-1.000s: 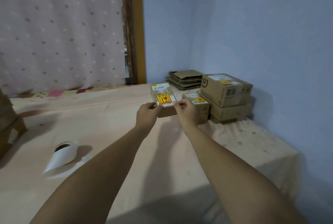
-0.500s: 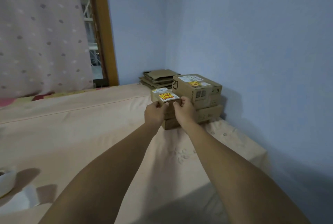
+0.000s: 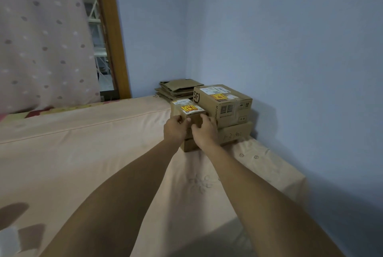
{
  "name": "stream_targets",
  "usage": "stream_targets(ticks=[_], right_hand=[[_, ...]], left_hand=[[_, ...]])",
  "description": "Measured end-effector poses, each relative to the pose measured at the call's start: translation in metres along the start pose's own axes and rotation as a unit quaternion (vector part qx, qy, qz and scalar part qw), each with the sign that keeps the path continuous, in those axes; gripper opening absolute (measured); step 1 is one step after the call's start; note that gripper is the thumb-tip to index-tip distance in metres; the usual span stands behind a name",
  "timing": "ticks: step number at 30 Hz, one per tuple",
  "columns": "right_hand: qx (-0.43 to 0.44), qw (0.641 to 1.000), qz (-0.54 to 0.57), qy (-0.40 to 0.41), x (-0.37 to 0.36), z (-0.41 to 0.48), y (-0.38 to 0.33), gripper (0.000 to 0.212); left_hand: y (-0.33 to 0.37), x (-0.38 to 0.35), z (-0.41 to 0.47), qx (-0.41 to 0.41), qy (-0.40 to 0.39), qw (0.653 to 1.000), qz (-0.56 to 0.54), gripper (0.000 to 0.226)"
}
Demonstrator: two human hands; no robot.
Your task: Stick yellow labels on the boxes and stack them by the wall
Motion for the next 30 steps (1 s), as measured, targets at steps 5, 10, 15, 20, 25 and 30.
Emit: stream_targets(ticks=[5, 10, 15, 20, 25, 30], right_hand=[[0.005, 1.0, -0.004, -0.016, -0.003, 0.001, 0.003, 0.054], [-0.001, 1.0, -0.01, -0.025, -0.004, -0.001, 0.005, 0.054], [-0.008, 1.0, -0.015, -0.006, -0.005, -0.008, 0.005, 0.047], [-0.024, 0.994, -0.083, -0.062, -0.029, -0.025, 0.003, 0.036], [0.017, 0.968, -0.186, -0.169, -0.073, -0.048, -0.023, 0.038], [0.106, 0.927, -0.275, -0.233, -0.115, -0.083, -0.099, 0.051]], left_hand=[[0.008, -0.005, 0.001, -0.019, -0.007, 1.0, 0.013, 0.035], [0.008, -0.005, 0.001, -0.007, -0.02, 1.0, 0.0, 0.04], [0.0, 0.003, -0.005, 0.015, -0.03, 0.999, -0.004, 0.046], [-0.014, 0.029, -0.013, -0.013, -0.056, 0.982, 0.178, 0.039], [-0.044, 0.071, -0.03, -0.029, -0.116, 0.894, 0.431, 0.04], [-0.05, 0.162, -0.046, -0.028, -0.098, 0.838, 0.535, 0.047]])
Point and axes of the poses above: each hand's wrist, its own z-axis towards the middle knuckle, its own x-axis out of the back of the hand, y = z × x, the point moved 10 cm from there along z, towards the middle knuckle, and after that the axes turned 2 degrees about -y, right-handed, at the moved point
